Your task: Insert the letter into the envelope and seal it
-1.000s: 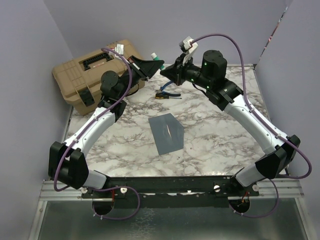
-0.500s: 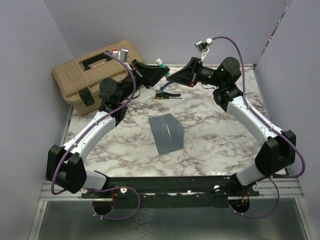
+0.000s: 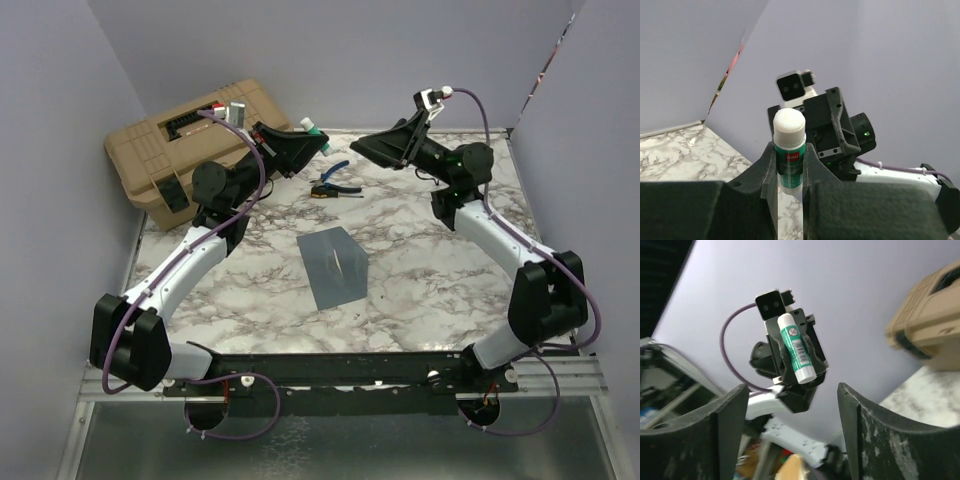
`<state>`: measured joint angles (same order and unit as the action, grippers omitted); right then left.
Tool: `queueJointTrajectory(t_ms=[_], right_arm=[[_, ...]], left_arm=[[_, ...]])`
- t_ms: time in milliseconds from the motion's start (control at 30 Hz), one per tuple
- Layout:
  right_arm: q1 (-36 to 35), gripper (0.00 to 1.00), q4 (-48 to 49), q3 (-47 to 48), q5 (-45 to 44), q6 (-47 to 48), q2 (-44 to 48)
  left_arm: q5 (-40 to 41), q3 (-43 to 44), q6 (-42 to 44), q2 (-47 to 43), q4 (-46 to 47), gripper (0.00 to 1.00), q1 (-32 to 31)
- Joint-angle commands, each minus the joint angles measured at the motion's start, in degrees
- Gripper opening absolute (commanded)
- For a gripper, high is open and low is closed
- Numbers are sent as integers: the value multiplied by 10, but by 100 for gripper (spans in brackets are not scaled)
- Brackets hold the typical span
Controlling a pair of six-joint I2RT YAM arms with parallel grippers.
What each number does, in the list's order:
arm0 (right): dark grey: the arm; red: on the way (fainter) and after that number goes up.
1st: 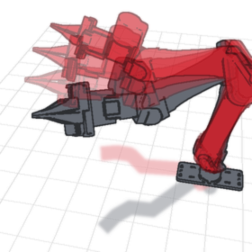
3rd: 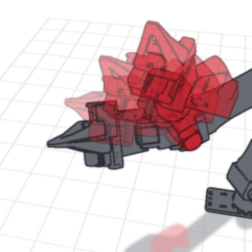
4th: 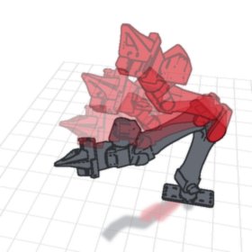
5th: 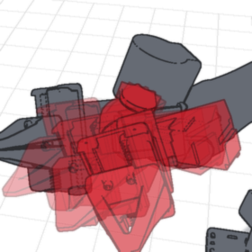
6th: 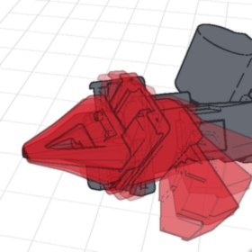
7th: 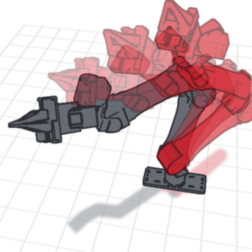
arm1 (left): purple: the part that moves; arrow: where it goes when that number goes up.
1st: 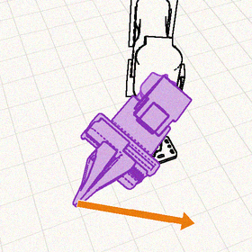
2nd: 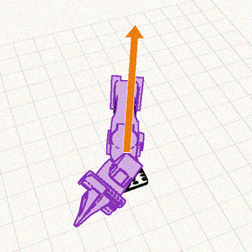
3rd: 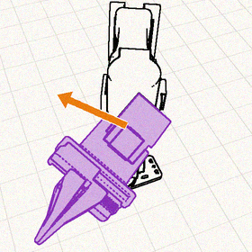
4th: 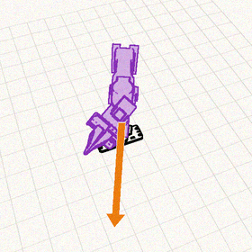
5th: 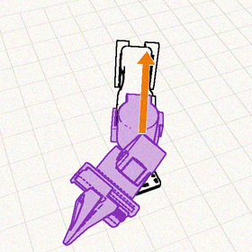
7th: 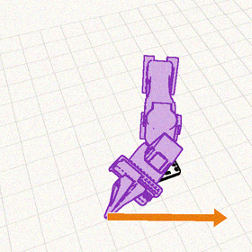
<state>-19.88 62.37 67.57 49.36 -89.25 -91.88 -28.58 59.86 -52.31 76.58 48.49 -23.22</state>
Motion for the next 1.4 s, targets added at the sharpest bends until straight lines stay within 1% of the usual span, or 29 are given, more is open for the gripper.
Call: queueJointTrajectory(t_ms=[0, 100, 200, 233, 333, 467, 533, 600, 733, 767, 900, 1100, 1200, 1367], right_arm=[[1, 79, -211, -3, -63, 306, 94], [-8, 82, -377, 33, -109, 502, 125], [-43, 83, -516, 81, -194, 689, 137], [-59, 84, -546, 92, -227, 745, 139], [-99, 84, -599, 115, -288, 855, 138], [-146, 83, -654, 145, -341, 951, 125], [-161, 81, -657, 150, -361, 969, 119], [-169, 77, -654, 154, -358, 976, 115], [-175, 67, -642, 167, -353, 959, 102], [-175, 66, -643, 175, -357, 948, 98], [-175, 63, -700, 240, -356, 925, 64], [-176, 60, -709, 249, -333, 915, 54], [-175, 60, -704, 243, -316, 912, 57], [-176, 71, -688, 229, -288, 912, 61]], left_arm=[[30, -1, -19, -7, -4, 0, 1], [29, 1, -30, -3, -10, 0, 1], [30, 2, -37, 0, -15, 0, 0], [32, 3, -39, 0, -17, 0, 1], [32, 8, -49, 4, -25, 0, 1], [30, 8, -51, 3, -29, 0, 1], [30, 7, -51, 2, -32, 0, 1], [28, 6, -51, 2, -33, 0, 1], [26, 5, -50, 3, -33, 0, 0], [26, 4, -49, 3, -34, 0, 0], [24, 11, -39, 2, -40, 0, 1], [21, 21, -36, 7, -44, 0, 1], [26, 21, -35, 8, -44, 0, 1], [26, 25, -36, 14, -44, 0, 1]])
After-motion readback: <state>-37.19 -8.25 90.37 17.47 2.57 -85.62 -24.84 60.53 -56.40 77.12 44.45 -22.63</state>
